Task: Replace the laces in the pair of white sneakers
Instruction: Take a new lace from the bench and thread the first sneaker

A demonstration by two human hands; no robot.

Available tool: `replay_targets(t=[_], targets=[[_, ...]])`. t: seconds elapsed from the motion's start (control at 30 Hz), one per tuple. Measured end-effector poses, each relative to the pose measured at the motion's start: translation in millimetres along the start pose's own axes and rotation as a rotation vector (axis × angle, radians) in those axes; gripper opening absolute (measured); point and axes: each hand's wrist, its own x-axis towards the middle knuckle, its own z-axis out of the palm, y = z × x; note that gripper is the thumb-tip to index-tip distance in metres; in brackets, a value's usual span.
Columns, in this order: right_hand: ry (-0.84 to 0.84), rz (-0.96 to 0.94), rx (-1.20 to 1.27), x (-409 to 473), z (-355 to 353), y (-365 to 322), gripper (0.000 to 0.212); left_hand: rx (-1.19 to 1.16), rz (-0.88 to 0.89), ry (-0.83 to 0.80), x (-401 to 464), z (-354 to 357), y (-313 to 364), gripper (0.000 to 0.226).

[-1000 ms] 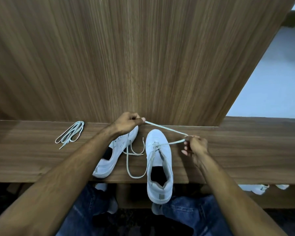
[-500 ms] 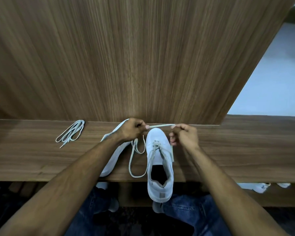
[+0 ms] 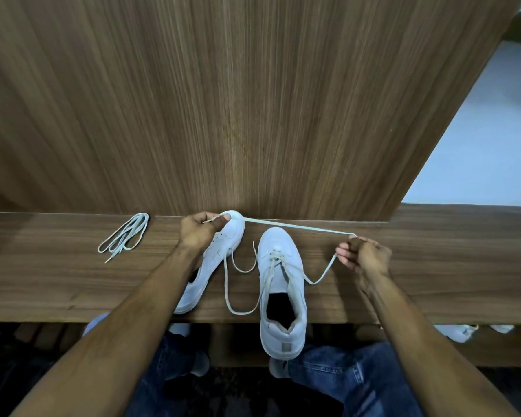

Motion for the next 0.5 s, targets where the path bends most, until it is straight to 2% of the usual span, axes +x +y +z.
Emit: replay_targets(t=[0.17,0.27,0.33,0.4,0.5], targets=[[-0.014,-0.012,-0.006,-1.6,9.5,2.3,0.018,-0.488,-0.146,0.077,1.6,6.9,12.5,0.019],[-0.087,-0.077,-0.094,-4.0,17.0,6.9,0.021,-0.647,-0.143,0.066,1.5,10.2,23.3,0.015],[-0.211,-0.208,-0.24,-9.5,19.3,15.2,0.031,-0.599,-0.072,0.061,-2.3,14.1,28.8,0.017],[-0.328,-0.346,-0.469,-19.9,18.7,27.0,0.046,-0.383,0.06,0.05,-7.6,20.0,29.1,0.018],[-0.457,-0.437,-0.791,-40.7,19.4,43.7,0.042,-0.026,0.236,-0.081,-13.9,31.6,14.6,0.009]])
